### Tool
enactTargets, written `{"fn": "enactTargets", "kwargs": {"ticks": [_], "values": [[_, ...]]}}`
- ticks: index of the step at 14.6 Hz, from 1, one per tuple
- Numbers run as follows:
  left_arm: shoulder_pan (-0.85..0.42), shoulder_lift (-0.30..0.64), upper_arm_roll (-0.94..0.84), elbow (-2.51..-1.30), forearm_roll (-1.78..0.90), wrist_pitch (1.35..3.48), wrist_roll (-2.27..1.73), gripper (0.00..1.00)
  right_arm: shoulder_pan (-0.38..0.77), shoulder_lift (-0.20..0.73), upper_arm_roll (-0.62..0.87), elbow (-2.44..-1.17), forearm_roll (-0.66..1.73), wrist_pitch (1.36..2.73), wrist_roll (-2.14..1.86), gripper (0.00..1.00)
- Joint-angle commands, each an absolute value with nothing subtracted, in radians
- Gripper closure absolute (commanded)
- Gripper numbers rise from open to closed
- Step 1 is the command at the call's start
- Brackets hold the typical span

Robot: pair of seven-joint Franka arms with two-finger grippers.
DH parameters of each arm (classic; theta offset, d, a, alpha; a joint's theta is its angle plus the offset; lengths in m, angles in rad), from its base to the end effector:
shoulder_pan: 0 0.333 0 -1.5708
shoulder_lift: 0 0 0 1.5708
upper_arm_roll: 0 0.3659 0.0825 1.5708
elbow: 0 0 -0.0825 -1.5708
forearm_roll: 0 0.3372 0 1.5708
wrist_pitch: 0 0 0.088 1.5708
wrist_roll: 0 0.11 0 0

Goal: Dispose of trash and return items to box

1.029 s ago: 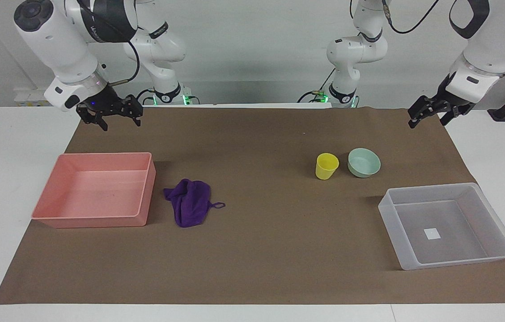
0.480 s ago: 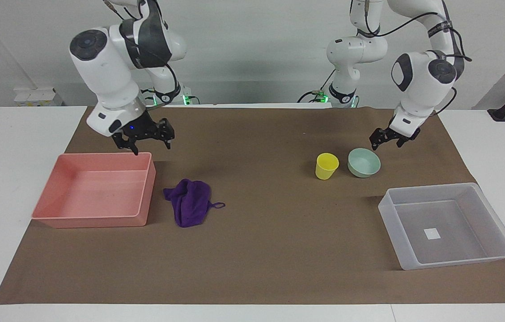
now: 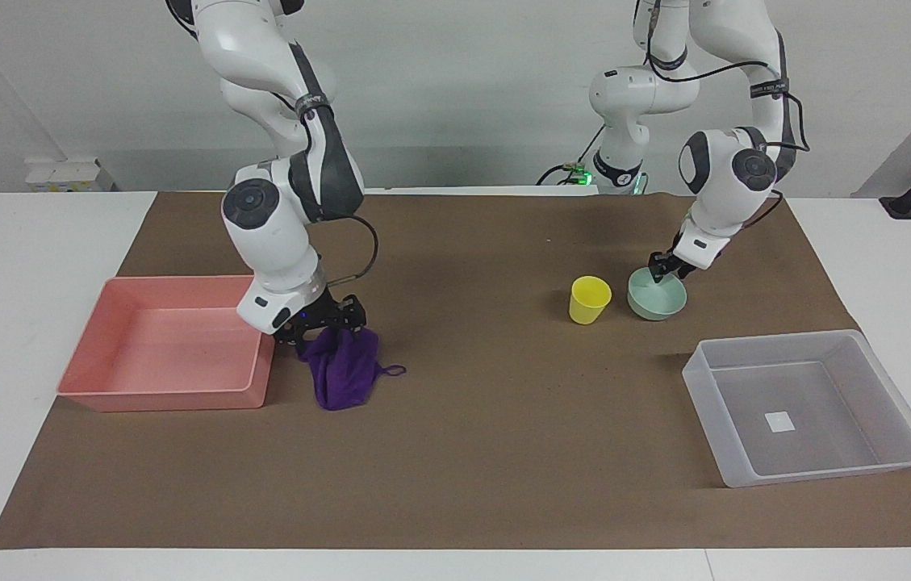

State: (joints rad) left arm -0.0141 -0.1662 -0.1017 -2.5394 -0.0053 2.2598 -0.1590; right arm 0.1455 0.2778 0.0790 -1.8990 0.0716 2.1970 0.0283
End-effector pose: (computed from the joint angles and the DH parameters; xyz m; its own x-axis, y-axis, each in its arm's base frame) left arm 0.3868 -0.0458 0.4028 0.9926 0.0506 -0.1104 0.0474 -0.9984 -0.0310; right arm 0.5794 0.1311 0.4304 0.9885 0.1503 0.0166 0.1512 -0.9852 -0.0809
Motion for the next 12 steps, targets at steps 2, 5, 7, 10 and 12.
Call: {"fn": "enactTargets", "kwargs": {"ticks": [2, 5, 7, 10, 12], "values": [[-0.029, -0.184, -0.095, -2.56, -0.014, 2.264, -0.178, 1.0, 0.149, 0.339, 0.083, -1.934, 0.081, 2.308, 0.026, 0.06], [-0.022, -0.189, -0.097, -2.464, -0.014, 2.194, -0.17, 1.0, 0.15, 0.344, 0.083, -1.95, 0.081, 2.292, 0.028, 0.56], [-0.02, -0.198, -0.095, -2.282, -0.015, 1.975, -0.169, 1.0, 0.152, 0.342, 0.083, -1.947, 0.081, 2.272, 0.032, 0.81], [0.012, -0.122, -0.084, -1.955, -0.025, 1.741, -0.158, 1.0, 0.166, 0.318, 0.083, -1.93, 0.081, 2.229, 0.034, 0.98], [0.073, -0.043, -0.084, -1.844, -0.066, 1.799, -0.158, 1.0, 0.164, 0.278, 0.083, -1.901, 0.081, 2.163, 0.041, 1.0]]}}
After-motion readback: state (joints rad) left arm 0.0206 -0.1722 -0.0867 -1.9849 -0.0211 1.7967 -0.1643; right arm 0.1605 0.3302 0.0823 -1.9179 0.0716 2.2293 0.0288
